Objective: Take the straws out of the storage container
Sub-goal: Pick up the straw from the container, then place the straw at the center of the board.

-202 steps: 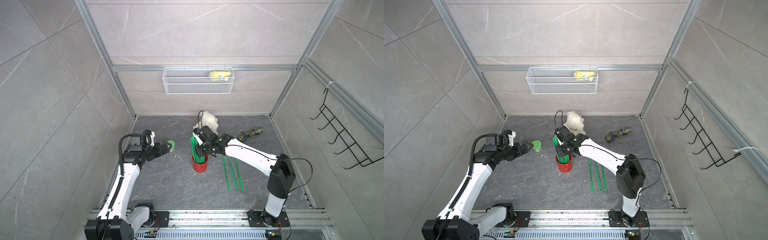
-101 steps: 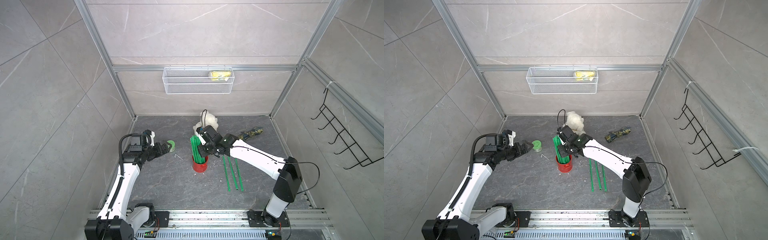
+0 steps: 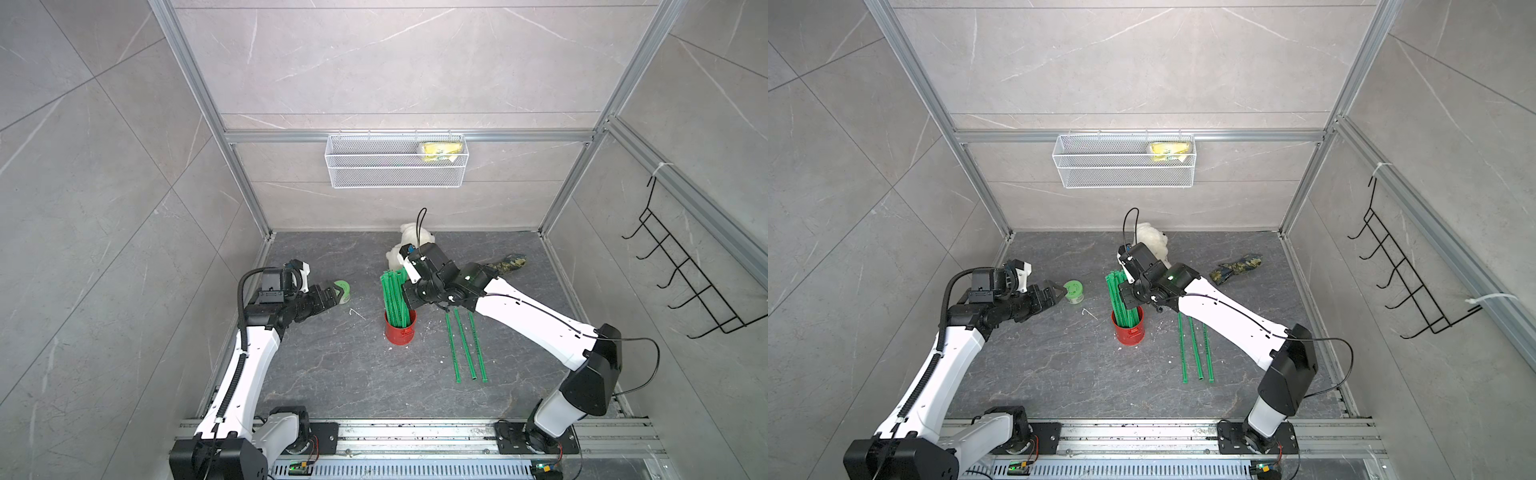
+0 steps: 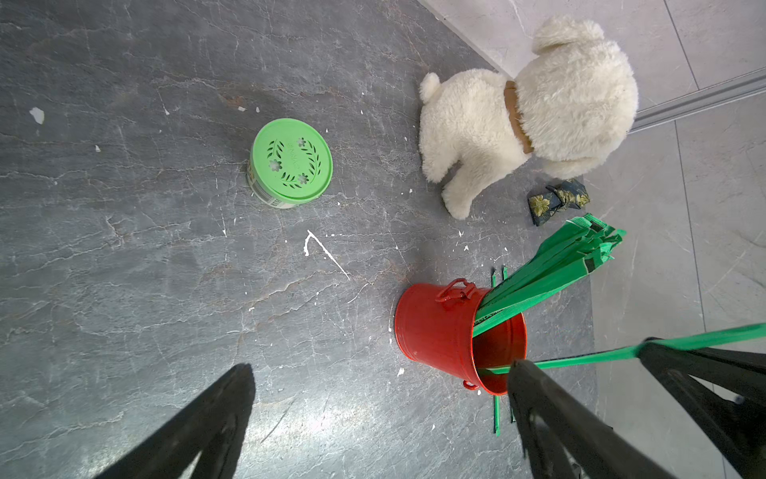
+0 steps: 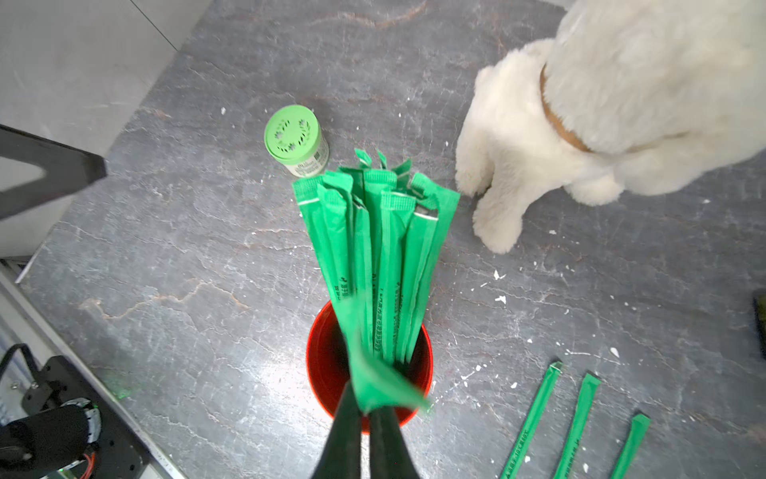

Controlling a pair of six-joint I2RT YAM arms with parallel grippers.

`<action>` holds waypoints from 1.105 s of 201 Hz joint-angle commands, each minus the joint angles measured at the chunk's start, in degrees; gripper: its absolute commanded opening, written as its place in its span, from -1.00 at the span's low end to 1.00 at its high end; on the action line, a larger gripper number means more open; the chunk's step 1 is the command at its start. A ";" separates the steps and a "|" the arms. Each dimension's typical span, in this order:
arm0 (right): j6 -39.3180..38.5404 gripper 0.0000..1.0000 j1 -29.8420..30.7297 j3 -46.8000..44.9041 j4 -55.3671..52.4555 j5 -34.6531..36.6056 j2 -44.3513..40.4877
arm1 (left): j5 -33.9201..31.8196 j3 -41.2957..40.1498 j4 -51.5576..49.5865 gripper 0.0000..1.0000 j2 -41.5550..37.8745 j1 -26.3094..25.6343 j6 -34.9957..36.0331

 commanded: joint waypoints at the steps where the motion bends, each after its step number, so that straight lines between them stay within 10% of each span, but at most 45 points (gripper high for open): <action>1: -0.91 -0.83 0.35 2.64 -3.36 0.05 -2.61 | 1.50 2.52 -0.19 0.99 0.10 -0.06 1.46; 144: -6.30 -0.83 -0.66 21.63 -30.12 13.60 -5.97 | 1.44 2.61 -0.33 0.99 -0.41 -0.06 1.51; 222: -3.13 -0.81 -16.89 2.00 -31.38 10.59 -9.35 | 1.76 2.60 -0.33 0.99 -0.70 -0.06 1.31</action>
